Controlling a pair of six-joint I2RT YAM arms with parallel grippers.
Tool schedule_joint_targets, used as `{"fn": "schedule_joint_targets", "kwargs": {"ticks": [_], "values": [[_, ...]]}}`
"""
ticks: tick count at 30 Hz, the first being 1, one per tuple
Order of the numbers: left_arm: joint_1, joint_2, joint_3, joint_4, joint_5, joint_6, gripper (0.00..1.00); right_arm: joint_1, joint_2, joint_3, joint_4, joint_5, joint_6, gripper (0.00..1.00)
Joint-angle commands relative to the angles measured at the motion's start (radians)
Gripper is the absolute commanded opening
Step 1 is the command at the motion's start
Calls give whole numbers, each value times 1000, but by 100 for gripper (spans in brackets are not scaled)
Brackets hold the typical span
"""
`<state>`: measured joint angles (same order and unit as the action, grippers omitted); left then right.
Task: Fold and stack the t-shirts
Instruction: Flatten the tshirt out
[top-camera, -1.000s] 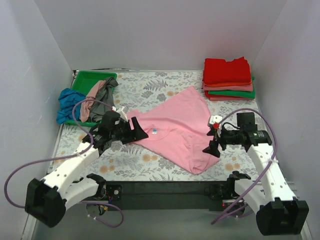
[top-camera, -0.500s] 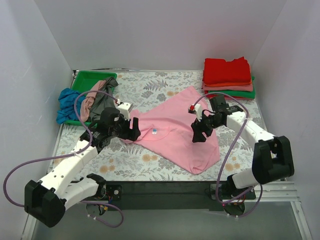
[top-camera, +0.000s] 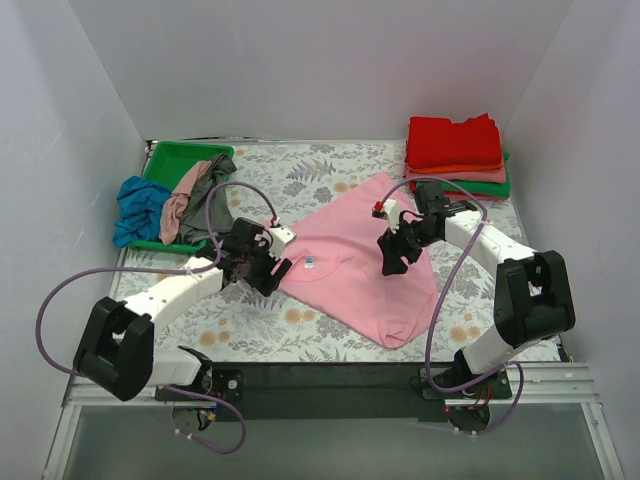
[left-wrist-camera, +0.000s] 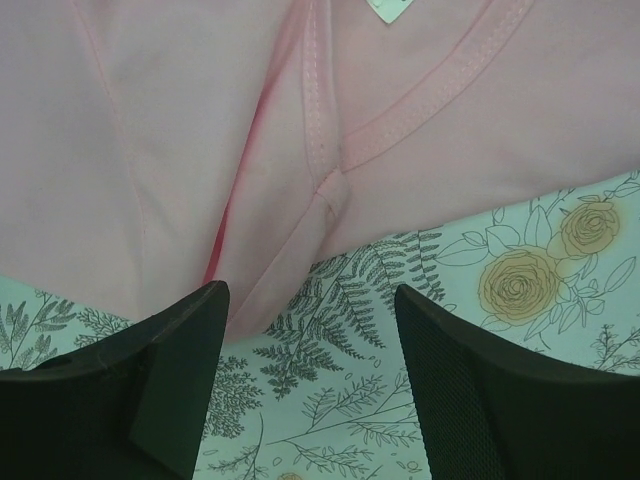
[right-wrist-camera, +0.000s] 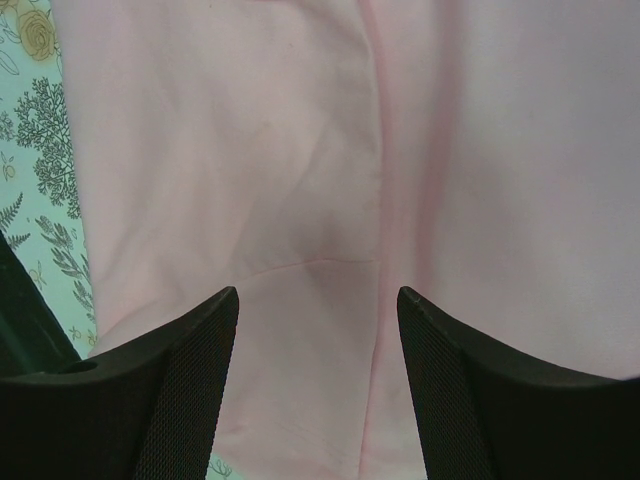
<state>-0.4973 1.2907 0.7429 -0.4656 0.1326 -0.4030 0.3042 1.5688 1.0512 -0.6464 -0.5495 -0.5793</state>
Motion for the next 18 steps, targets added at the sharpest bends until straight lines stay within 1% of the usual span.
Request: {"fn": "schedule_joint_targets", "kwargs": {"ticks": [1, 3, 7, 12, 15, 16, 18], "values": [[-10, 44, 55, 27, 13, 70, 66, 7, 16, 39, 1, -24, 1, 70], [-18, 64, 67, 33, 12, 69, 65, 9, 22, 41, -1, -30, 1, 70], [-24, 101, 72, 41, 1, 75, 60, 16, 49, 47, -1, -24, 4, 70], [-30, 137, 70, 59, -4, 72, 52, 27, 100, 75, -2, 2, 12, 68], [-30, 156, 70, 62, 1, 67, 43, 33, 129, 86, -1, 26, 15, 66], [-32, 154, 70, 62, 1, 67, 37, 35, 137, 87, -2, 31, 16, 66], [-32, 150, 65, 67, -4, 67, 29, 39, 158, 86, -4, 28, 18, 62]]}}
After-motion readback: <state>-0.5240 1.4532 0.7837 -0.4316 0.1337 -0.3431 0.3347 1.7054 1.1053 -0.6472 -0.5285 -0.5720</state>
